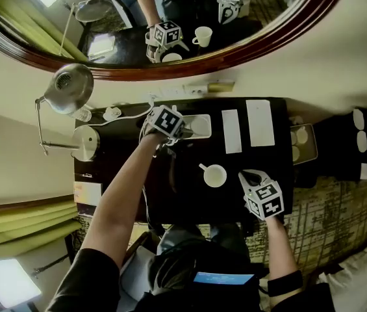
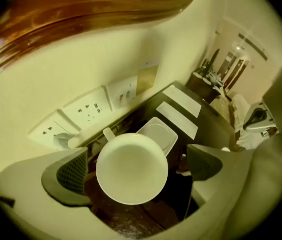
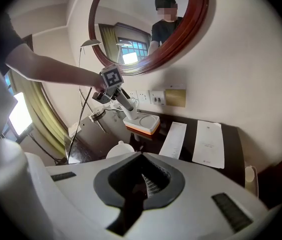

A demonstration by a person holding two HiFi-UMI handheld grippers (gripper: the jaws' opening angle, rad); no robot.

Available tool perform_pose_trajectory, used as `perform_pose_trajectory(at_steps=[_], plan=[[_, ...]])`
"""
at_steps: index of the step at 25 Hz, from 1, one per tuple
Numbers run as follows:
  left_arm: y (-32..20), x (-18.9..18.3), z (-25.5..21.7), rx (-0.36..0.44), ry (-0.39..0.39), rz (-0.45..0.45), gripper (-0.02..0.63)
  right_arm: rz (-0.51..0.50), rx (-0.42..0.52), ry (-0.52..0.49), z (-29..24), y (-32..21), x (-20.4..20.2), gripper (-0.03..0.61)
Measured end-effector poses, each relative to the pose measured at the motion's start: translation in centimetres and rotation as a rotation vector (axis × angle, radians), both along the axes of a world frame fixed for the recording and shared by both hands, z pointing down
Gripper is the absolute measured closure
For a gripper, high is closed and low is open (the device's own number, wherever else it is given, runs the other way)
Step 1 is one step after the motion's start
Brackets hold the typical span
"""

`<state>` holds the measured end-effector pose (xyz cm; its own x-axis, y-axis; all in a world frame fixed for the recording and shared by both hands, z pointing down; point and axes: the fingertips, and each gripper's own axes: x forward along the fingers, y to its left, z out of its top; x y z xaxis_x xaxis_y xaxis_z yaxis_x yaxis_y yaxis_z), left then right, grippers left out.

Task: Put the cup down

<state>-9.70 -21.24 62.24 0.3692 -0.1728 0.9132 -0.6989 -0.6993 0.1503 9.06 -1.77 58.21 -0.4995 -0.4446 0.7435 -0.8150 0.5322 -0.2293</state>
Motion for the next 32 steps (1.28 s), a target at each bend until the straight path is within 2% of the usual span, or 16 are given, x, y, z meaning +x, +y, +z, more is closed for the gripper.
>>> perform_pose_trajectory(at_steps=[5, 8, 10, 12, 14, 20, 27, 32], plan=[[0.0, -0.1, 2.3, -0.036, -0.047, 0.033, 0.012, 0.003, -0.012, -0.009, 0.5, 0.2, -0.2, 0.577], [-0.1, -1.4, 2.9, -0.041, -0.103, 0.005, 0.017, 0.008, -0.018, -0.011, 0.7, 0.6, -0.1, 0.577], [-0.4, -1.7, 3.0, -0.036, -0.114, -0.015, 0.04, 0.009, -0.024, -0.009, 0.9, 0.9, 0.0, 0.577], [-0.5, -1.7, 3.0, -0.038, -0.107, -0.029, 0.125, 0.009, -0.029, -0.006, 1.0, 1.3, 0.1, 0.577], [-0.6, -1.4, 2.9, -0.04, -0.087, -0.036, 0.161, 0.012, -0.031, -0.005, 1.0, 1.5, 0.3, 0.577], [-0.7, -2.7, 2.9, -0.028, -0.108, -0.056, 0.167, 0.018, -0.033, -0.003, 1.0, 2.2, 0.5, 0.577], [0.8, -3.4, 0.3, -0.006, -0.078, -0.068, 0.169, 0.01, -0.033, -0.02, 1.2, 2.0, -0.1, 0.577], [2.7, -2.4, -2.6, 0.04, -0.004, -0.049, 0.167, -0.006, -0.026, -0.031, 0.7, 1.5, -0.8, 0.577]])
